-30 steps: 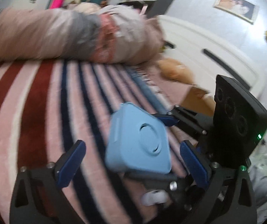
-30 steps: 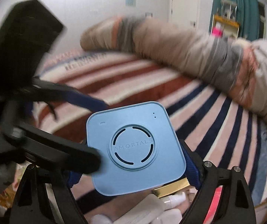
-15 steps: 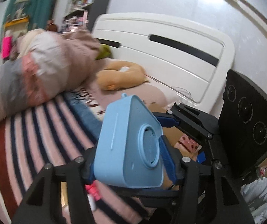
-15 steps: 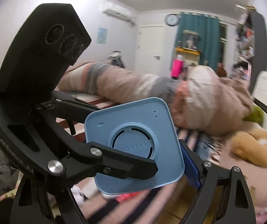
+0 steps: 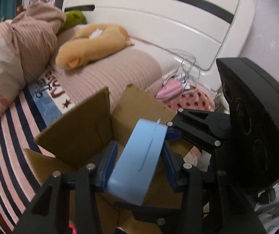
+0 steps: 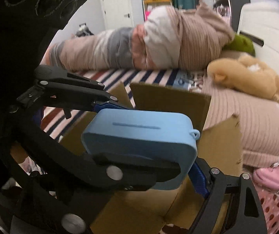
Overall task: Organize rigid objects
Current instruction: 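Carry the blue speaker into the cardboard box and open the right gripper, then grasp the pink spray bottle with the right gripper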
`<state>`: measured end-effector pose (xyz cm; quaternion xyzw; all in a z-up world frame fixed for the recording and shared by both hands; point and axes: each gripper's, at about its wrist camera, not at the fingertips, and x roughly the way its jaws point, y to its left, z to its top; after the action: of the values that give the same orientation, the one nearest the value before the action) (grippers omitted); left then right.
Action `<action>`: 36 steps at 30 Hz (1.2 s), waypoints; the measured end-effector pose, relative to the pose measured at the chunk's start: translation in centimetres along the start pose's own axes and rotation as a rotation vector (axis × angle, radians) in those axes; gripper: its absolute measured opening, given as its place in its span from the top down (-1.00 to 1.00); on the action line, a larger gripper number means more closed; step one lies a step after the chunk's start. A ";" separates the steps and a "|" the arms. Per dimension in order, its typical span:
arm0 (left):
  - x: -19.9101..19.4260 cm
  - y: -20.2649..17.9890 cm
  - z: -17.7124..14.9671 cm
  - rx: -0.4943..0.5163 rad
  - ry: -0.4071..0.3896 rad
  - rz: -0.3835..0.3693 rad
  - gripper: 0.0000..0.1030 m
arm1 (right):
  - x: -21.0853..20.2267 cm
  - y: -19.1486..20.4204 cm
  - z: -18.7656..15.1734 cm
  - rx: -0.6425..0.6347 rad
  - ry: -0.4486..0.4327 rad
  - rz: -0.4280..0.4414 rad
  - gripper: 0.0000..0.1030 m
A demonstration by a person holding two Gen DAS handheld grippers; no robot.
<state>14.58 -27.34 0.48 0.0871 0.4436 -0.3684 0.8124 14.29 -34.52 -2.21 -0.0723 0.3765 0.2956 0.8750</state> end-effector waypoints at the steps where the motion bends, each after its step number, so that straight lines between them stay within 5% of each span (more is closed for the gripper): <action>1: 0.2 0.1 -0.1 -0.002 0.011 -0.001 0.18 | 0.4 0.3 0.3 0.005 0.012 0.008 -0.60; 8: 0.2 1.1 0.0 -0.025 0.003 0.035 -0.22 | 0.2 0.4 -1.1 0.013 0.046 -0.044 -0.70; 14: -4.1 1.9 -0.8 -0.047 -0.084 0.082 -0.61 | -1.5 1.7 -1.3 0.007 -0.031 -0.090 -0.87; 18: -8.4 2.8 -2.4 -0.057 -0.147 0.160 -0.63 | -3.5 4.0 -0.7 -0.032 -0.122 -0.149 -0.87; 26: -16.3 7.8 -7.9 -0.136 -0.248 0.352 -0.63 | -4.7 12.6 2.9 -0.106 -0.206 -0.012 -0.86; 36: -16.9 16.6 -19.3 -0.295 -0.249 0.453 -0.63 | 6.0 20.6 2.6 -0.121 -0.011 0.080 -0.20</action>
<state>7.46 2.32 -0.69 0.0191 0.3587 -0.1169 0.9259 7.32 -14.05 -2.57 -0.1080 0.3557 0.3531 0.8586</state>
